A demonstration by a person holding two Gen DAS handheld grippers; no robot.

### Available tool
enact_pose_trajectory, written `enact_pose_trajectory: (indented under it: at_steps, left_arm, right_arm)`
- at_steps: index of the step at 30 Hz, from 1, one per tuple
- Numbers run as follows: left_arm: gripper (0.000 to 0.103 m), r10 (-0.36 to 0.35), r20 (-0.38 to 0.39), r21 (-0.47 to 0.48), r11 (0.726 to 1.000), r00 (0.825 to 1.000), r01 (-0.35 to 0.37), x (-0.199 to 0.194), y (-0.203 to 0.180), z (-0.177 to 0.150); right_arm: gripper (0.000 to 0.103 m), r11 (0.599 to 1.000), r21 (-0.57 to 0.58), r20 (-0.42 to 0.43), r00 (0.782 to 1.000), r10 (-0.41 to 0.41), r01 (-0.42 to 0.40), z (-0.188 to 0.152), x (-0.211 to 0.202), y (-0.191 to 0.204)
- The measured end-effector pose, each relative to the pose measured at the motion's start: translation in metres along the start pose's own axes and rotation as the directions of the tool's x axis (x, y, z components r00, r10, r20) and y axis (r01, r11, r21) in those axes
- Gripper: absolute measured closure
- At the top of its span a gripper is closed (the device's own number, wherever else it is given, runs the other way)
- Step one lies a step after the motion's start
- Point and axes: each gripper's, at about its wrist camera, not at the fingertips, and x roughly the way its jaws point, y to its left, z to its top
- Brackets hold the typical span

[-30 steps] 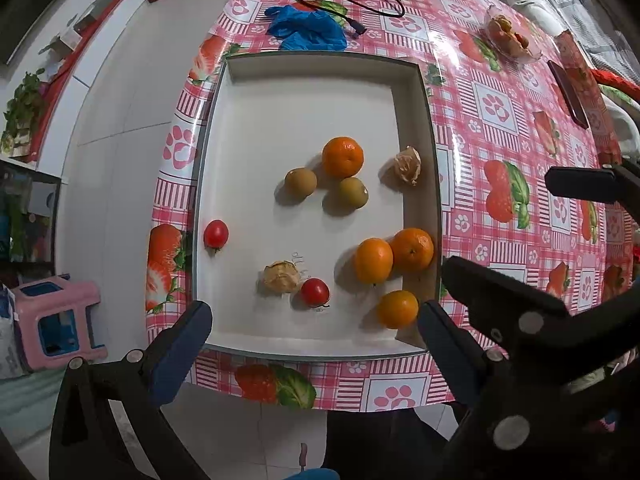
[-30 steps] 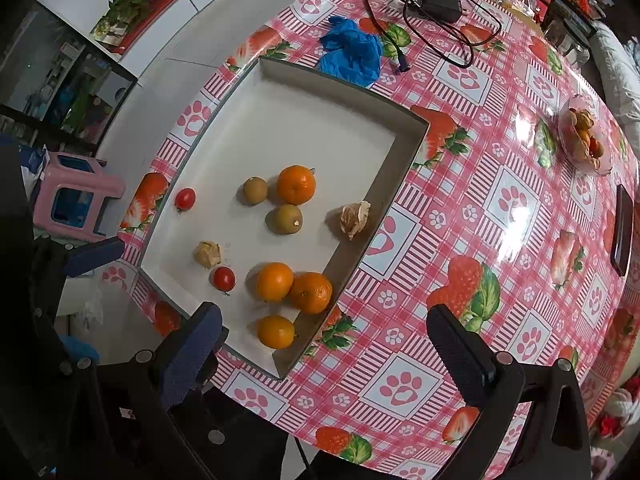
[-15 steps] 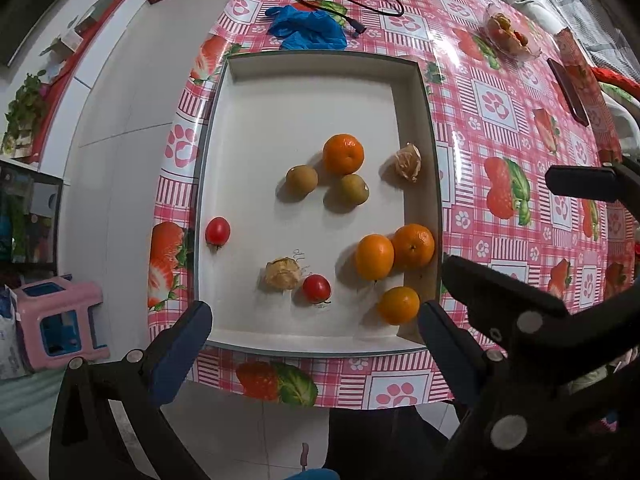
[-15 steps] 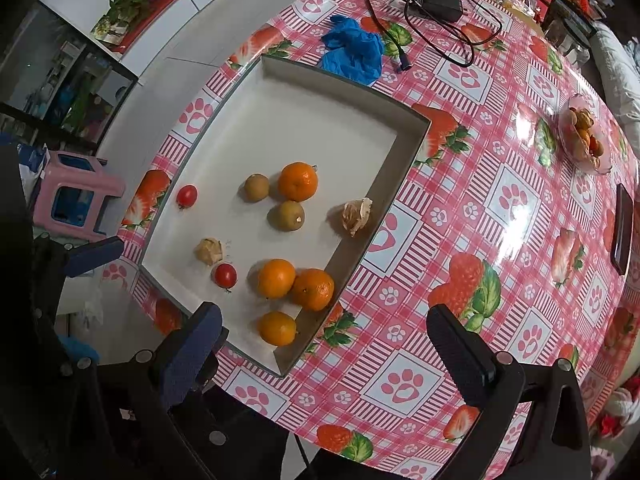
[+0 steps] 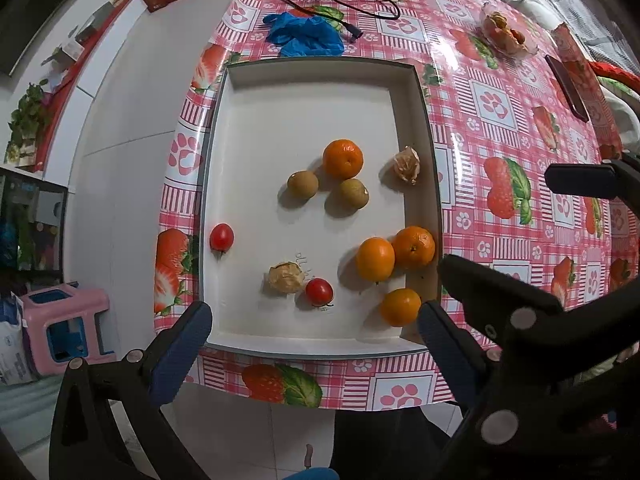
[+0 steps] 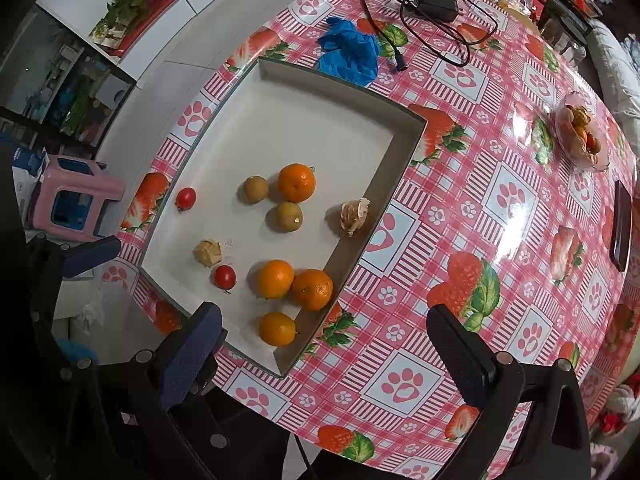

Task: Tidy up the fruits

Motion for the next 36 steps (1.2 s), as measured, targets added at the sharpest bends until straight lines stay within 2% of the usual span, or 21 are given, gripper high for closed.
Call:
enact_pose_trajectory:
  at_steps: [16,21,30,36]
  left_arm:
    - [0.0,0.002,-0.008,0.005,1.0,1.0,-0.002,0.0,-0.001,-0.004]
    - [0.0,0.006,0.013,0.01,1.0,1.0,-0.006,-0.004,-0.002,-0.005]
    - [0.0,0.091,0.048,0.01,0.996,0.995,-0.092,-0.01,-0.001,-0.008]
    - [0.0,0.178,0.11,0.012,0.984,0.978,-0.18,-0.023,-0.002,-0.01]
  right_arm:
    - [0.0,1.0,0.0,0.001,1.0,0.001,-0.001,-0.001,0.0,0.0]
    - [0.0,1.0,0.001,0.008,1.0,-0.005,0.005,-0.002,-0.001,0.002]
    - [0.0,1.0,0.004,0.037,0.999,-0.016,0.015,-0.006,-0.007,0.006]
    - [0.0,1.0,0.025,0.058,0.998,-0.017,0.015,-0.008,-0.01,0.001]
